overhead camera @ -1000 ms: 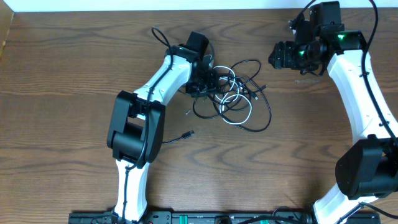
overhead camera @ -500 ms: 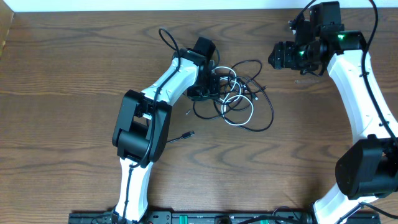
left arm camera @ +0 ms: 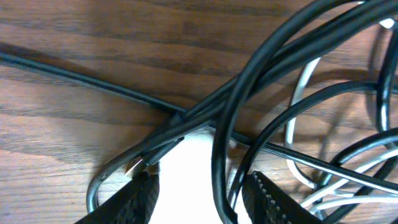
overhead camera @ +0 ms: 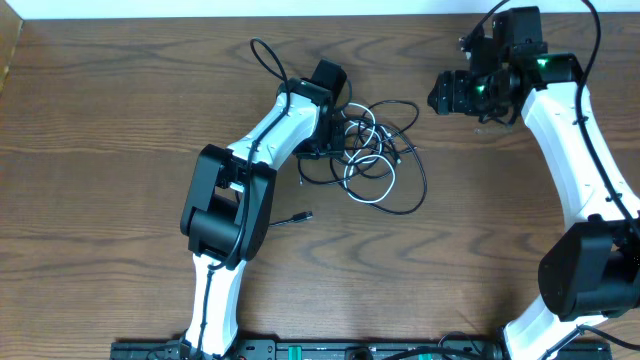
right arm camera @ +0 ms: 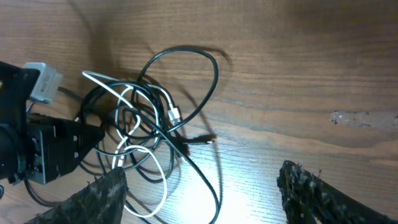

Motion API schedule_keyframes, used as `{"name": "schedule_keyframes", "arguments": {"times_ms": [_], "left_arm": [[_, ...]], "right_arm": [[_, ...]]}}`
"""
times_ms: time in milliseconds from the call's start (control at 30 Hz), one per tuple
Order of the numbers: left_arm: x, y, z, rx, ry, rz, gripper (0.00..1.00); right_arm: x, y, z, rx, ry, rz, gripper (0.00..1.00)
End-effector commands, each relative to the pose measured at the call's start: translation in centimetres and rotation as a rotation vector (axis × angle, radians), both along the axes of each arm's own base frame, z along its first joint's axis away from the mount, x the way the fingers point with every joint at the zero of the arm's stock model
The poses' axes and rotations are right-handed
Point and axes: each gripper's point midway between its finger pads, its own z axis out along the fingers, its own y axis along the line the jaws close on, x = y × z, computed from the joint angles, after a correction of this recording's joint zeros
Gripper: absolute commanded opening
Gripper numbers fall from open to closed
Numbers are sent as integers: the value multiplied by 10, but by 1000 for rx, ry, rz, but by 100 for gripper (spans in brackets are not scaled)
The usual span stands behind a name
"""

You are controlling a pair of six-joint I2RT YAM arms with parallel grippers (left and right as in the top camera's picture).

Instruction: Untangle cables

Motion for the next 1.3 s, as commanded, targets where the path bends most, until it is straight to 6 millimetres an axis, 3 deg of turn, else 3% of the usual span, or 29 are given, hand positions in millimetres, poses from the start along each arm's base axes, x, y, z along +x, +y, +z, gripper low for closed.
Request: {"name": "schedule_keyframes", "arguments": {"times_ms": [0,433,733,867,900,933,1100,1267], "left_arm": [[4,7,-5,46,-5,12,49],[4,5,16,30,-38,-78,49],[-14,-4,-8,-22,66,-20,48],[-19,-5,-11,-33,88,8,27],[-19,-5,-11,-33,88,7,13],[-19,-5,-11,-33,88,7,8],[-14,-6,-5,-43,66,5,8],[-1,-12,37,-83,-37,-39,7]], "right_arm": [[-3,4,-4,-1,11,7,75],[1,9,-2,2,-10,17,75],[1,19,-1,2,-20,39,76],[1,19,-1,3,-22,40,76],[1,19,-1,3,-22,40,76],[1,19,-1,3,-22,40,76],[2,20,-1,3,-24,40,76],[4,21,1,8,-36,44,76]]}}
